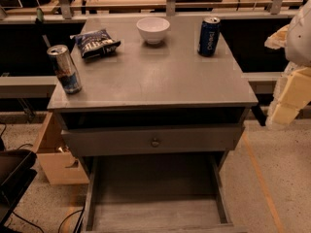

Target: Move pepsi can near redbull can

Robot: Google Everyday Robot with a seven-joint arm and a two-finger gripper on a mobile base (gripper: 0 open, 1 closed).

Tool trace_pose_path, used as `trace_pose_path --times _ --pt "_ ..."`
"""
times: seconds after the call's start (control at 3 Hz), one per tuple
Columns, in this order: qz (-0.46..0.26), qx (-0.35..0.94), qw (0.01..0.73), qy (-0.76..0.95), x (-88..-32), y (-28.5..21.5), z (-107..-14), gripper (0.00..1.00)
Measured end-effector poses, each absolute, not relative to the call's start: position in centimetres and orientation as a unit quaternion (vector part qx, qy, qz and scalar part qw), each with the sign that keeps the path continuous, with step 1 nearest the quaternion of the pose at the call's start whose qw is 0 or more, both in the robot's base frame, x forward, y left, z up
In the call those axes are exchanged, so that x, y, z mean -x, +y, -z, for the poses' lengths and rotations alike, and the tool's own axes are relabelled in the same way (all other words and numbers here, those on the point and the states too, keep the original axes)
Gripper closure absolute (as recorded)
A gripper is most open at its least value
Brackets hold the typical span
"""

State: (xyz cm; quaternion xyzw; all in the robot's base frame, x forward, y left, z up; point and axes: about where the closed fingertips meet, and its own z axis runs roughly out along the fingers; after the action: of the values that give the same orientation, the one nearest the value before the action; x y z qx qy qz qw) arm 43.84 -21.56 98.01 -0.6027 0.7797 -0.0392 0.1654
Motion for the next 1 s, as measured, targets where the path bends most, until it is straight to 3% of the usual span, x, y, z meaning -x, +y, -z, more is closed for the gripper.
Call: trace_pose_path --times 0.33,1.0 --pt "0.039 0.603 0.166 0.78 -43.8 -21.6 -98.0 0.0" --pt "-0.005 0.515 0.235 0.825 -40.9 -23.6 -97.0 0.0"
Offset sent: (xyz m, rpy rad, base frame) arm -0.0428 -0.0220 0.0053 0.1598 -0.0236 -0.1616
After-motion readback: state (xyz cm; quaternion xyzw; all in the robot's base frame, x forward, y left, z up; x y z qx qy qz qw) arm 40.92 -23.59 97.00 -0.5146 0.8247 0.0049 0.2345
